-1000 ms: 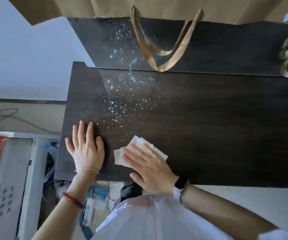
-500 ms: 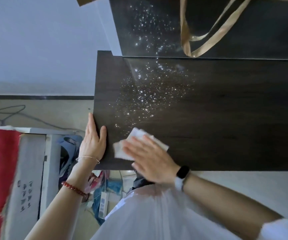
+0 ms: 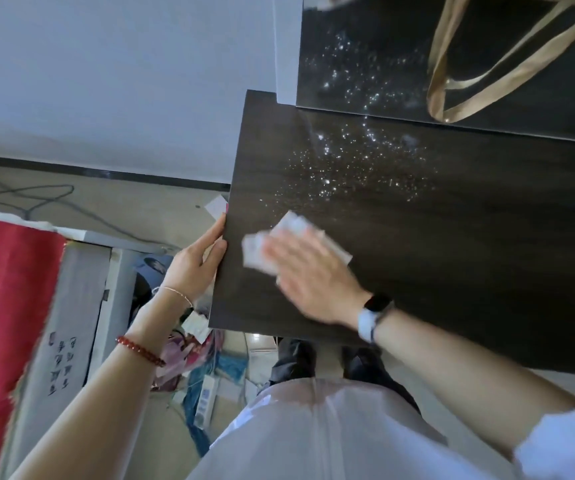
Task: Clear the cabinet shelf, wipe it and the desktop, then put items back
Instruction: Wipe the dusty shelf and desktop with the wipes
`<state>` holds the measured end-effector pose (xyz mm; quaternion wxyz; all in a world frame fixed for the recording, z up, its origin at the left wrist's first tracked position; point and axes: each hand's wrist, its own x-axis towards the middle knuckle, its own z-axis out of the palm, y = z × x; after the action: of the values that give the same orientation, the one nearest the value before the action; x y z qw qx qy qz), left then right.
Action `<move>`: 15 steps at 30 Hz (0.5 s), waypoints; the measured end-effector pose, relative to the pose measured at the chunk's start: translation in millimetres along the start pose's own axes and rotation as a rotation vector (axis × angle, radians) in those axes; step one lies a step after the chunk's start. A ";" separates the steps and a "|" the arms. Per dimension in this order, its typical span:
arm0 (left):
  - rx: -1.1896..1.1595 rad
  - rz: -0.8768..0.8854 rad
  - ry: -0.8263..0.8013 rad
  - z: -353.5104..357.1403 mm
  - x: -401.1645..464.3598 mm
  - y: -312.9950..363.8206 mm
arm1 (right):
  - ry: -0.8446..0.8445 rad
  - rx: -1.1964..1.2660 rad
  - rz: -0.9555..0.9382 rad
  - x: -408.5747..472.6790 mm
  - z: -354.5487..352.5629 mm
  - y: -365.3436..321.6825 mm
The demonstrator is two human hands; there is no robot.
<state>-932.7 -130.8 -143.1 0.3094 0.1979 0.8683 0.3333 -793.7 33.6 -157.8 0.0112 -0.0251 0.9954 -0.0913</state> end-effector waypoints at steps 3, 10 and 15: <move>-0.134 0.032 -0.028 -1.1 1.1 -3.7 | 0.070 0.077 0.346 27.4 -6.1 1.0; -0.401 -0.016 -0.063 -7.6 1.0 4.9 | -0.147 0.035 -0.323 -12.6 8.6 -77.4; -0.497 -0.068 -0.071 -4.6 -6.1 0.8 | 0.004 0.057 0.184 -5.3 0.9 -23.8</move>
<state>-931.2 -135.6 -137.4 0.3899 0.0982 0.7544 0.5189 -787.2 10.4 -154.2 0.0181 0.0669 0.9906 -0.1181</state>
